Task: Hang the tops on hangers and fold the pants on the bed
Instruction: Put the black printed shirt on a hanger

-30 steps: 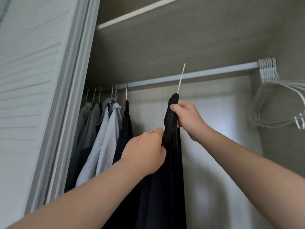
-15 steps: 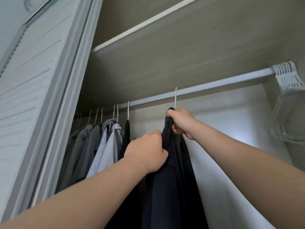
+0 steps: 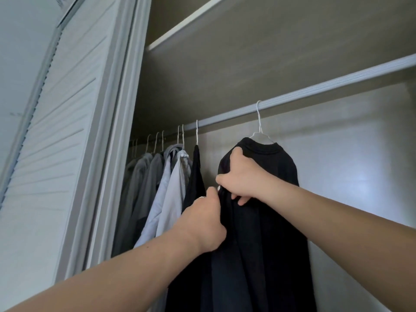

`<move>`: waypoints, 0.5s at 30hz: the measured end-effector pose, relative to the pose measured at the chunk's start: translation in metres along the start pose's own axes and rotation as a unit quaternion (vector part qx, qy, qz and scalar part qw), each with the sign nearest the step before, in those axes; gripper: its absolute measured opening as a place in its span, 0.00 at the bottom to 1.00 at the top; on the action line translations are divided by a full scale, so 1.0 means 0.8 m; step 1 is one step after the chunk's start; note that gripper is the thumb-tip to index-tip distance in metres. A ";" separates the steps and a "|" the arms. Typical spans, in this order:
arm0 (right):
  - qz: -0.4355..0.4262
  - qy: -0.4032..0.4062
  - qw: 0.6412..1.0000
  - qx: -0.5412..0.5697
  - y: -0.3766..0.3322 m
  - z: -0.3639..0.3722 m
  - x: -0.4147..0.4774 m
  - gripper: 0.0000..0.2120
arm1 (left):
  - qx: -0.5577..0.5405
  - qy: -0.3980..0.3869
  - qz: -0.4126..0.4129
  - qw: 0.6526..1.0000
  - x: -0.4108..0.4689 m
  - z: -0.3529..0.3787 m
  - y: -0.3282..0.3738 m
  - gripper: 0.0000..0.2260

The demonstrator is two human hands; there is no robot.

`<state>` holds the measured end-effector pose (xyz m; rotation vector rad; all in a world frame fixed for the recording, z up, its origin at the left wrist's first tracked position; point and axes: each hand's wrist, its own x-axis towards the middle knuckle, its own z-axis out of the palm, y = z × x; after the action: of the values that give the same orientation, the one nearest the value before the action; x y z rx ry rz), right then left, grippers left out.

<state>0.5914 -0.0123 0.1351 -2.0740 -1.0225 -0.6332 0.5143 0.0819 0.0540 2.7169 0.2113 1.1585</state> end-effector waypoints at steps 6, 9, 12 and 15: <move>0.014 0.064 0.997 -0.049 -0.014 0.015 0.032 0.28 | 0.046 0.008 0.010 0.999 -0.009 -0.019 -0.023 0.19; 0.018 0.066 0.996 -0.052 -0.025 0.028 0.046 0.25 | 0.062 0.000 0.013 0.998 -0.018 -0.022 -0.030 0.19; 0.017 0.058 0.997 -0.037 -0.037 0.038 0.055 0.24 | 0.066 -0.009 0.006 0.998 -0.025 -0.027 -0.033 0.20; -0.001 0.038 0.999 -0.025 -0.046 0.051 0.060 0.21 | 0.071 -0.013 -0.004 0.997 -0.031 -0.031 -0.038 0.20</move>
<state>0.5926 0.0574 0.1577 -2.0757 -0.9752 -0.7410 0.4776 0.1093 0.0472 2.8489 0.3118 1.1458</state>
